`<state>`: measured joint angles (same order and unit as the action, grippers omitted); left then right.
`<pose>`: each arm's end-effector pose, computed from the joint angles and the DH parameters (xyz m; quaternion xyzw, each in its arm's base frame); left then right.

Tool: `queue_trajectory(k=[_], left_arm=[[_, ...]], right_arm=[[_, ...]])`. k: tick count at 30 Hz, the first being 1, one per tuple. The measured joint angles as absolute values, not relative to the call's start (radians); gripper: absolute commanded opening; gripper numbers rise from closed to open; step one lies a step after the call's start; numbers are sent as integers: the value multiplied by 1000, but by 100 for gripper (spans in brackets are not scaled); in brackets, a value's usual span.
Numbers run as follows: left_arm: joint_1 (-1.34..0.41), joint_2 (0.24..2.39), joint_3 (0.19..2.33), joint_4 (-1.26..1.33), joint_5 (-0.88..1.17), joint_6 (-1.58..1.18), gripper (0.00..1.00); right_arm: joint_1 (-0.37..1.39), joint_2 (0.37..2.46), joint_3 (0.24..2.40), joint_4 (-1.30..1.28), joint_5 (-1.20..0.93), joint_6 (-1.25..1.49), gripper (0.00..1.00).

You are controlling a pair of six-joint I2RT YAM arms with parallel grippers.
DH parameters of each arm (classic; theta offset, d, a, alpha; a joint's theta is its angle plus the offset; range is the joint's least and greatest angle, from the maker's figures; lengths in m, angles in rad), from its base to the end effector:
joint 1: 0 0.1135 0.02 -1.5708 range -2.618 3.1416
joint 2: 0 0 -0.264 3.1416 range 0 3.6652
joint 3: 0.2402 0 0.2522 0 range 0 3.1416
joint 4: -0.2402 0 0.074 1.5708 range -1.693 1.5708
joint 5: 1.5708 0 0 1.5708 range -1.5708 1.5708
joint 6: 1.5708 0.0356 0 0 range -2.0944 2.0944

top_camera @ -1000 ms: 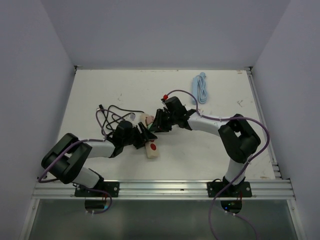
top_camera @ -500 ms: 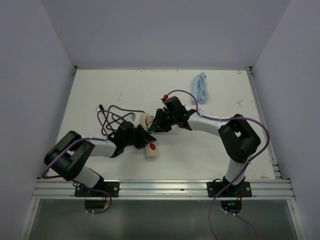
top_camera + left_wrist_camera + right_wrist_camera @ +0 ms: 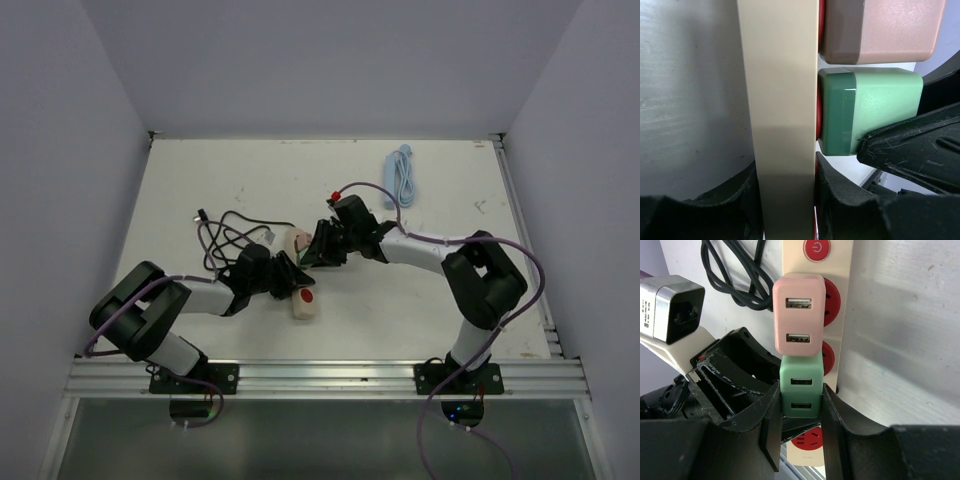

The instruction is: Pull the plug off the socket

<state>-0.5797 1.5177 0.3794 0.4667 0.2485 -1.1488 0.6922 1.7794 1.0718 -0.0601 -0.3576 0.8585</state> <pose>0.2027 -0.1432 0.1124 -0.1992 0.8729 -0.4005 0.1951 0.2823 0.2502 0.1836 0.0060 0.9084 0.3861 0.1601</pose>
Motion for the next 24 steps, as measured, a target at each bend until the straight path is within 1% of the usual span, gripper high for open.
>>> queue_trajectory(k=[12, 24], left_arm=[[-590, 1543, 379, 533, 311, -1168, 0], [-599, 1515, 385, 507, 315, -1179, 0]], right_arm=[[645, 1700, 1026, -109, -389, 868, 0], [641, 1648, 977, -79, -385, 893, 0]])
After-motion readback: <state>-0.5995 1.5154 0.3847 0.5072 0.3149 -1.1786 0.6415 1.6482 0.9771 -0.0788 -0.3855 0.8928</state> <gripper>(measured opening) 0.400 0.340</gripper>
